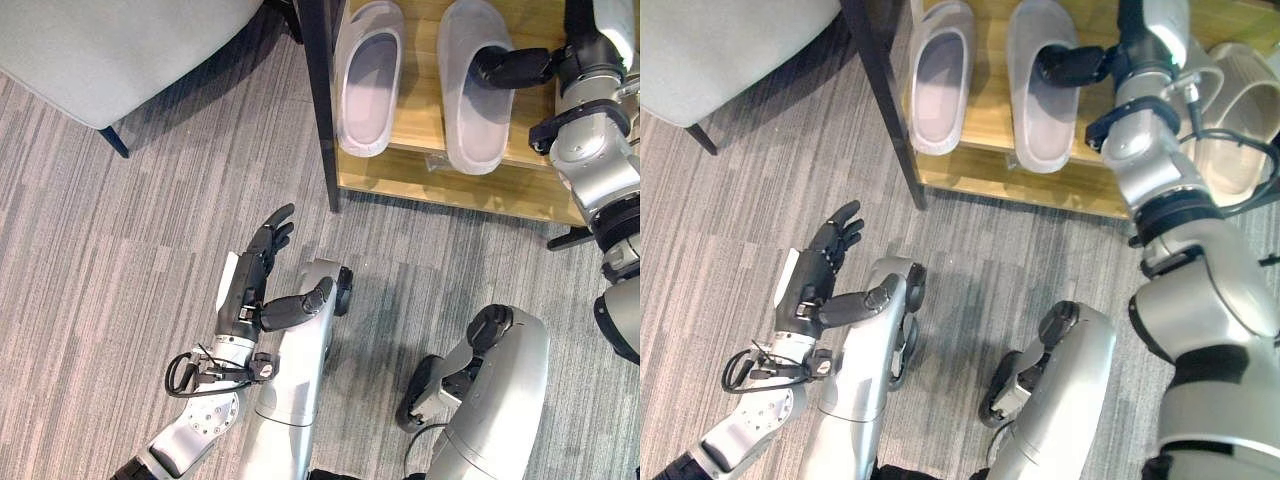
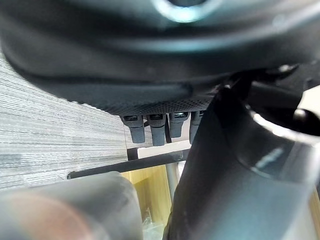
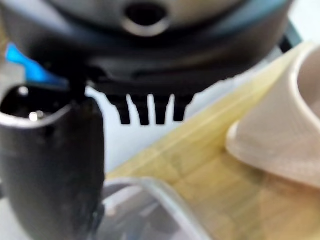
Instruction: Arrange the slippers neatly on the shoe rack.
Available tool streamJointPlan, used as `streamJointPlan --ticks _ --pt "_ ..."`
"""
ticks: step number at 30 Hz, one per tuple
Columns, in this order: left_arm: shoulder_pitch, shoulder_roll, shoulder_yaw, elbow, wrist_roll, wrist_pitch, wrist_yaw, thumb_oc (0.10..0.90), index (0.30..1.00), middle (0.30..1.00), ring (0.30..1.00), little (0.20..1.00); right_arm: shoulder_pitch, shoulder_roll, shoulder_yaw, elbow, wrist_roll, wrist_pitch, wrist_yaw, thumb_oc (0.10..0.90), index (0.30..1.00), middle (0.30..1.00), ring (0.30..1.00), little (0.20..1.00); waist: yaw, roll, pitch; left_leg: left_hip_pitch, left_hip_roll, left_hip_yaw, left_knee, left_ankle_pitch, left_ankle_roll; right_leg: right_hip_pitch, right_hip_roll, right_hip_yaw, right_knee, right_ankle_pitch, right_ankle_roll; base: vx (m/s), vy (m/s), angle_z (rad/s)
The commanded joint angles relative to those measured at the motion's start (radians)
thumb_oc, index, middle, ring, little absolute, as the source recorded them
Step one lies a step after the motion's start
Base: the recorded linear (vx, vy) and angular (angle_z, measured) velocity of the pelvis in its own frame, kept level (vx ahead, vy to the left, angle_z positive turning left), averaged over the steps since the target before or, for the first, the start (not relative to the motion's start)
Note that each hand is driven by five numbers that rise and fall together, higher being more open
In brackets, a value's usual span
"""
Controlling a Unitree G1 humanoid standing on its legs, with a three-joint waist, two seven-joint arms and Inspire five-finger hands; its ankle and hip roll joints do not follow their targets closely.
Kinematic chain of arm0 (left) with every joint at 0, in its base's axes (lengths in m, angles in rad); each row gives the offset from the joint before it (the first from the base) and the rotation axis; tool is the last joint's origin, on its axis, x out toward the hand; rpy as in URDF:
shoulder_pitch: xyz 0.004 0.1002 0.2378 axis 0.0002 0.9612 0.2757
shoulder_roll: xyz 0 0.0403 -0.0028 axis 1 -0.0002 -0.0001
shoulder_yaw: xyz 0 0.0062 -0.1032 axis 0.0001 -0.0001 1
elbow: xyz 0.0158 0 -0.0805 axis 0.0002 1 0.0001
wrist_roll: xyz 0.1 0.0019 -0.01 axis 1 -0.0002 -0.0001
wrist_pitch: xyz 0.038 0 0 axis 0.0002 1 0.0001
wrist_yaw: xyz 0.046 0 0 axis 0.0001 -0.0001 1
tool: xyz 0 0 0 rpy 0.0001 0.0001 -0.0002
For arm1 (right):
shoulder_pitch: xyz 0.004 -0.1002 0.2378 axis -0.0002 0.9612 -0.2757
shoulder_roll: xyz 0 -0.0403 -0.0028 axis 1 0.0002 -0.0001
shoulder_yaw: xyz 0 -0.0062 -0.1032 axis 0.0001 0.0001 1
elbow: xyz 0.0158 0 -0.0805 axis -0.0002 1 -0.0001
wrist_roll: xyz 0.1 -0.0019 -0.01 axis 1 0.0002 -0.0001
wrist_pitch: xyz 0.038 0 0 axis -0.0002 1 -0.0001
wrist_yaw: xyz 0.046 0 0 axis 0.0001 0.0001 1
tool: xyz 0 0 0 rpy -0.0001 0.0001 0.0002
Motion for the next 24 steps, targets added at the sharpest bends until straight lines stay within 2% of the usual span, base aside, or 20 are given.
streamJointPlan --ticks 1,8,13,14,16,17,18,19,20,24 --pt "0.001 -0.03 0.045 -0.184 0.034 -0.119 -0.036 0.8 0.9 0.9 0.9 0.9 -0.169 -0.032 0.074 0.093 -0.107 0.015 0.02 0.8 0.9 0.9 0.9 0.9 0.043 -0.007 -0.037 0.003 0.002 -0.106 0.017 -0.091 -0.008 0.003 0.007 0.071 0.005 0.08 -0.051 0.0 0.0 0.0" --pt "0.004 -0.042 0.064 -0.196 0.05 -0.112 -0.047 0.8 0.9 0.9 0.9 0.9 -0.152 -0.037 0.073 0.13 -0.105 0.016 0.046 0.8 0.9 0.9 0.9 0.9 0.042 -0.01 -0.037 0.003 -0.003 -0.107 0.009 -0.088 -0.012 0.011 0.007 0.063 -0.002 0.089 -0.048 0.0 0.0 0.0" --pt "-0.011 -0.063 0.069 -0.187 0.061 -0.104 -0.029 0.8 0.9 0.9 0.9 0.9 -0.099 -0.055 0.043 0.067 -0.086 0.002 0.02 0.8 0.9 0.9 0.9 0.9 0.032 -0.014 -0.037 0.003 0.0 -0.107 0.0 -0.085 -0.014 0.014 0.007 0.062 -0.012 0.095 -0.046 0.0 0.0 0.0" --pt "-0.12 -0.125 0.064 -0.013 0.104 -0.096 0.056 0.8 0.9 0.9 0.9 0.9 -0.029 -0.047 0.017 -0.165 -0.176 0.0 -0.086 0.8 0.9 0.9 0.9 0.9 -0.007 -0.041 -0.037 0.003 0.007 -0.102 -0.002 -0.083 -0.016 0.013 0.014 0.062 -0.018 0.098 -0.045 0.0 0.0 0.0" --pt "-0.123 -0.127 0.061 -0.01 0.106 -0.098 0.059 0.8 0.9 0.9 0.9 0.9 -0.026 -0.049 0.015 -0.169 -0.178 0.003 -0.087 0.8 0.9 0.9 0.9 0.9 -0.005 -0.042 -0.037 0.003 0.007 -0.101 -0.002 -0.083 -0.015 0.011 0.014 0.064 -0.017 0.098 -0.045 0.01 0.005 -0.04" --pt "-0.144 -0.132 0.055 -0.049 0.177 -0.077 0.09 0.8 0.9 0.9 0.9 0.9 -0.001 -0.054 -0.045 -0.24 -0.212 0.02 -0.122 0.8 0.9 0.9 0.9 0.9 -0.025 -0.048 -0.037 0.003 0.007 -0.099 0.008 -0.09 -0.014 0.006 0.016 0.06 -0.01 0.093 -0.047 0.01 0.011 -0.06" --pt "-0.144 -0.131 0.054 -0.049 0.177 -0.077 0.09 0.8 0.9 0.9 0.9 0.9 0.001 -0.054 -0.047 -0.241 -0.212 0.02 -0.122 0.8 0.9 0.9 0.9 0.9 -0.024 -0.049 -0.037 0.003 0.007 -0.099 0.008 -0.09 -0.014 0.005 0.016 0.06 -0.01 0.093 -0.047 0.01 0.019 -0.06" --pt "-0.136 -0.129 0.058 -0.081 0.193 -0.064 0.087 0.8 0.9 0.9 0.9 0.9 -0.002 -0.085 -0.068 -0.319 -0.225 0.013 -0.148 0.8 0.9 0.9 0.9 0.9 -0.035 -0.052 -0.037 0.003 0.01 -0.098 0.011 -0.092 -0.015 0.0 0.015 0.054 -0.008 0.091 -0.047 0.0 0.0 0.0" --pt "-0.133 -0.134 0.068 -0.093 0.199 -0.046 0.085 0.8 0.9 0.9 0.9 0.9 0.073 -0.109 -0.132 -0.425 -0.229 -0.004 -0.182 0.8 0.9 0.9 0.9 0.9 -0.046 -0.053 -0.037 0.003 0.012 -0.096 0.013 -0.092 -0.016 -0.003 0.015 0.05 -0.007 0.092 -0.047 0.0 0.0 0.0" --pt "-0.158 -0.14 0.085 -0.087 0.197 -0.028 0.098 0.8 0.9 0.9 0.9 0.9 0.132 -0.126 -0.21 -0.528 -0.276 0.019 -0.208 0.8 0.9 0.9 0.9 0.9 -0.057 -0.063 -0.037 0.003 0.011 -0.097 0.015 -0.091 -0.018 -0.007 0.017 0.047 -0.004 0.088 -0.046 0.0 -0.002 -0.04"
